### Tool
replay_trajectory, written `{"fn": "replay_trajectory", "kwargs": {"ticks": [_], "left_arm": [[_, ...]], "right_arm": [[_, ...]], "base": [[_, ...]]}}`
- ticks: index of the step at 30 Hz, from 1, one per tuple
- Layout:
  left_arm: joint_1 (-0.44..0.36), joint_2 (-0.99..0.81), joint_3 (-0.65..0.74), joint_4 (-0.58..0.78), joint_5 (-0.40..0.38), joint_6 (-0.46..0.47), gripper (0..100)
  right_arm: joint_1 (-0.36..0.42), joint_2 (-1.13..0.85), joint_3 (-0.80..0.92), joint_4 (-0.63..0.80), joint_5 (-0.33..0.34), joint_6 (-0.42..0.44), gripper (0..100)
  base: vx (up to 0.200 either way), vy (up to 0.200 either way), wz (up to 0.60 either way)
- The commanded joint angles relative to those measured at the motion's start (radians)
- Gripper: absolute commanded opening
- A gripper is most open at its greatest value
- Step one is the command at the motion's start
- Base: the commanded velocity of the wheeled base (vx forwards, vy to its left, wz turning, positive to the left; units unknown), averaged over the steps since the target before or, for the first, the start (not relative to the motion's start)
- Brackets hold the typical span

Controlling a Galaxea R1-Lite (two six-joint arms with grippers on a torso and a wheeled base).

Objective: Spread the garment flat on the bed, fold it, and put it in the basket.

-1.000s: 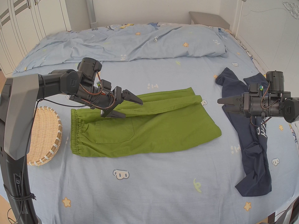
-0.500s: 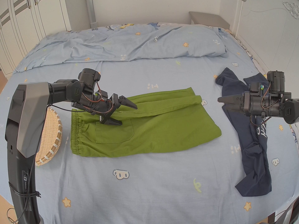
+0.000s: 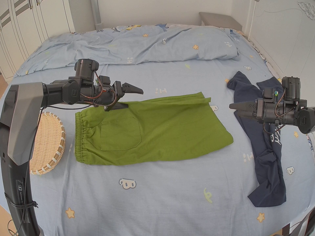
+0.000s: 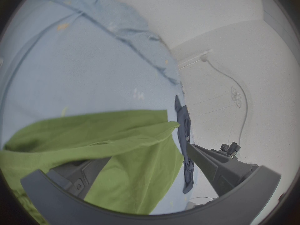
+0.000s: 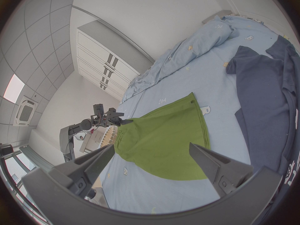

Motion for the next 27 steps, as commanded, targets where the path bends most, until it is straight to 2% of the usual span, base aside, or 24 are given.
{"fn": "replay_trajectory", "kwargs": {"ticks": [1,4,10,18,24,27], "left_arm": [[0.000,-0.051,0.137,-0.183,0.004,0.014,100],[0.007,-0.009,0.140,-0.226,0.015,-0.002,100],[0.029,0.021,0.114,-0.229,0.061,-0.006,100],[0.035,0.043,0.099,-0.252,0.065,-0.006,100],[0.034,-0.060,0.195,-0.274,0.062,-0.015,100],[0.040,-0.163,0.346,-0.318,0.057,-0.014,100]], "right_arm": [[0.000,0.000,0.011,-0.021,-0.001,0.004,100],[-0.002,-0.001,0.011,-0.021,-0.001,0.004,100],[-0.011,-0.003,0.011,-0.021,-0.001,0.006,100],[-0.011,-0.004,0.011,-0.021,-0.001,0.004,100],[-0.012,-0.010,0.011,-0.021,0.001,0.004,100],[-0.012,-0.018,0.011,-0.021,0.002,0.004,100]], "base": [[0.000,0.000,0.00],[0.000,0.000,0.00],[0.000,0.000,0.00],[0.000,0.000,0.00],[0.000,0.000,0.00],[0.000,0.000,0.00]]}}
